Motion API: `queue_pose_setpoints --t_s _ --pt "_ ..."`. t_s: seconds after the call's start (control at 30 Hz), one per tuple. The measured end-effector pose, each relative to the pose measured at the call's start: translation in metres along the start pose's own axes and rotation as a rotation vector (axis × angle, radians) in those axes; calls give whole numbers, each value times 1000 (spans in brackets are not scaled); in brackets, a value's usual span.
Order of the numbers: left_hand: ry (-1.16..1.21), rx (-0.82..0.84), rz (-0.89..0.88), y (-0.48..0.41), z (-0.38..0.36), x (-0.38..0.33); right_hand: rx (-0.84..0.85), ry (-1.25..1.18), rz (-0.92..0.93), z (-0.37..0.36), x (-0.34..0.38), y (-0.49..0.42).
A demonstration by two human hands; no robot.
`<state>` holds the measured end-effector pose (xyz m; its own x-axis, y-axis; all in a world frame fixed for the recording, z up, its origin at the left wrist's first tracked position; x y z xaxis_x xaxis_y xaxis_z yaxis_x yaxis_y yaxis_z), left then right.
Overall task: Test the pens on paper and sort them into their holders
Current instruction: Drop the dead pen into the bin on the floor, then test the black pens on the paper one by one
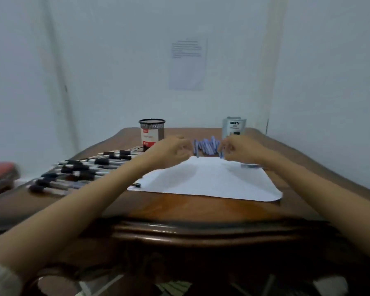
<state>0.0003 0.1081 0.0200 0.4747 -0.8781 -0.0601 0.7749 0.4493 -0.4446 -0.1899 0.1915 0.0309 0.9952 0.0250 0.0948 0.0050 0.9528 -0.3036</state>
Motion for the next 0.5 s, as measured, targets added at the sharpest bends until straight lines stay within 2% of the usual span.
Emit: queue_pose_setpoints --t_s 0.23,0.5 --pt "60 201 -82 -40 -55 -40 198 -146 -170 5 -101 25" --pt "79 298 -114 -37 -64 -36 233 -103 -53 3 -107 12"
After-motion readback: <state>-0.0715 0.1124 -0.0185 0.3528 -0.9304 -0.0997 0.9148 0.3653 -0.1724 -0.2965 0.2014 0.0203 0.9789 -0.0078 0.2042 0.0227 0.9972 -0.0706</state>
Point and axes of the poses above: each hand's wrist, its own y-axis away from the middle knuckle, its own z-axis out of the back of the hand, x = y × z, the point moved 2 cm from there along -y, towards the middle knuckle, and after that the axes turned 1 degree about -z, right-handed, at the moved point
